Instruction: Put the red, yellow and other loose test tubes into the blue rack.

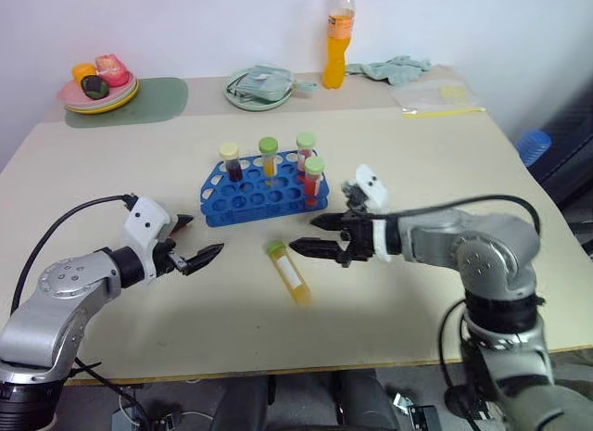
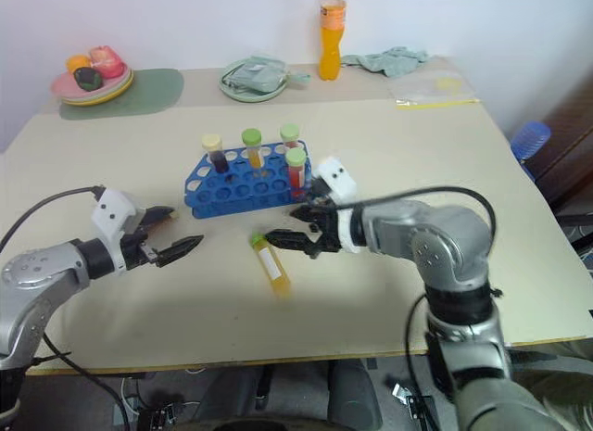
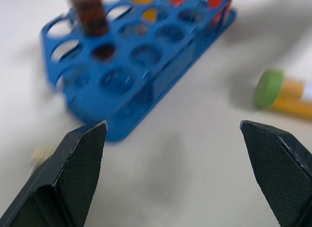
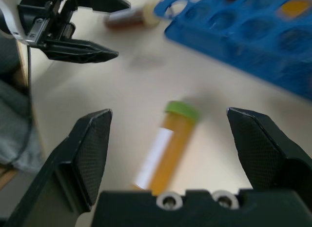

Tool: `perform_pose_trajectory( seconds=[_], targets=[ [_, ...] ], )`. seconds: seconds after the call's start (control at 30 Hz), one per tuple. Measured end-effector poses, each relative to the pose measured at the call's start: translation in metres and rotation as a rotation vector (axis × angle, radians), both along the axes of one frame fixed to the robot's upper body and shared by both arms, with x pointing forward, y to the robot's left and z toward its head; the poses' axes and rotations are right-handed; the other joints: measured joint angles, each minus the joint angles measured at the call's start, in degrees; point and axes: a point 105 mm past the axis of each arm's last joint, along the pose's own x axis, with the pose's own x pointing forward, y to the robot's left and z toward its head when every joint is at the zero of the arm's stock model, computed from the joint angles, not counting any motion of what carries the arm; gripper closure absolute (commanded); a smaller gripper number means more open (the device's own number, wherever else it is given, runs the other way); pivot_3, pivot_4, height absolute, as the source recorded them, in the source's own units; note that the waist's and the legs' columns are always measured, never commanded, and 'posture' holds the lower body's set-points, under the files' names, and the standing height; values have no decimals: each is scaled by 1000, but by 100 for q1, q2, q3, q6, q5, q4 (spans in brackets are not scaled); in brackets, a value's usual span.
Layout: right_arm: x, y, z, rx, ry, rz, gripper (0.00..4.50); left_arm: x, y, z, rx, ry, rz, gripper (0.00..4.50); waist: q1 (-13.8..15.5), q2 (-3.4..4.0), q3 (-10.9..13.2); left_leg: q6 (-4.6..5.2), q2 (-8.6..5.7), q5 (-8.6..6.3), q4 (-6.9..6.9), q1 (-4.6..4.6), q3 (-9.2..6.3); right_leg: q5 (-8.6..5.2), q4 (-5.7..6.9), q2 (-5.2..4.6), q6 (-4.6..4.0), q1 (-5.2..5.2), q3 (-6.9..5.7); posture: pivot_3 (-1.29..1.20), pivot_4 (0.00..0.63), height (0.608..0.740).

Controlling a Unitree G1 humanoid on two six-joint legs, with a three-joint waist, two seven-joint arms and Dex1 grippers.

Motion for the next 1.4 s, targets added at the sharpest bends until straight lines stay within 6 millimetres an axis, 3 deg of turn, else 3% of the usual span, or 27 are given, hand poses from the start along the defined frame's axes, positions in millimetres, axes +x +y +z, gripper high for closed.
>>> perform_pose_trajectory(
  seconds=[0.13, 0.33, 0.63, 0.87, 0.97, 1.13, 1.17, 1.33, 1.4],
  targets=[
    [12, 4, -17, -93, 128, -61, 367, -2, 1, -1, -13, 3, -26, 0, 16, -2, -1, 1, -2, -1, 1, -6, -3, 2, -9, -9, 1, 2, -3, 0, 150, 740],
    [18, 14, -32, -184, 288, -104, 367, -20, -8, -9, -31, 36, -105, 0, -128, 3, 2, 0, 3, 1, -8, -6, 1, 1, -4, 1, -2, -9, 0, 0, 150, 740],
    [0, 39, -45, -237, 442, -96, 367, -28, -10, -18, -55, 44, -101, 0, -181, 4, 2, 3, 3, 2, -6, -8, 1, 1, -2, 4, -2, -7, -2, 0, 150, 740],
    [3, 45, -48, -247, 467, -164, 367, -30, -10, -20, -58, 46, -100, 0, -182, 5, 0, 4, 3, 2, -4, -7, 2, 1, 2, 9, -1, -6, -2, 0, 150, 740],
    [4, 46, -49, -260, 460, -187, 1191, -30, -11, -19, -58, 37, -103, 0, -182, 6, -1, 4, 3, 2, -3, -6, 2, 1, 3, 9, -1, -6, -2, 0, 150, 740],
    [7, 45, -52, -273, 460, -220, 3586, -30, -11, -19, -60, 37, -108, 0, -182, 7, 0, 4, 3, 2, -4, -6, 3, 1, 4, 9, -1, -7, -2, 0, 150, 740],
    [7, 45, -52, -273, 460, -222, 3779, -31, -12, -19, -62, 38, -111, 0, -182, 7, 0, 4, 3, 2, -4, -6, 3, 1, 4, 9, -1, -7, -2, 0, 150, 740],
    [7, 44, -50, -258, 457, -216, 3779, -31, -13, -19, -66, 38, -118, 0, -179, 7, 0, 4, 3, 1, -3, -6, 3, 1, 4, 9, -1, -7, -2, 0, 150, 740],
    [7, 42, -40, -198, 433, -202, 3779, -31, -13, -18, -68, 37, -119, 0, -172, 8, 1, 5, 3, 1, -2, -7, 3, 1, 3, 9, -1, -7, -2, 0, 150, 740]
  ],
)
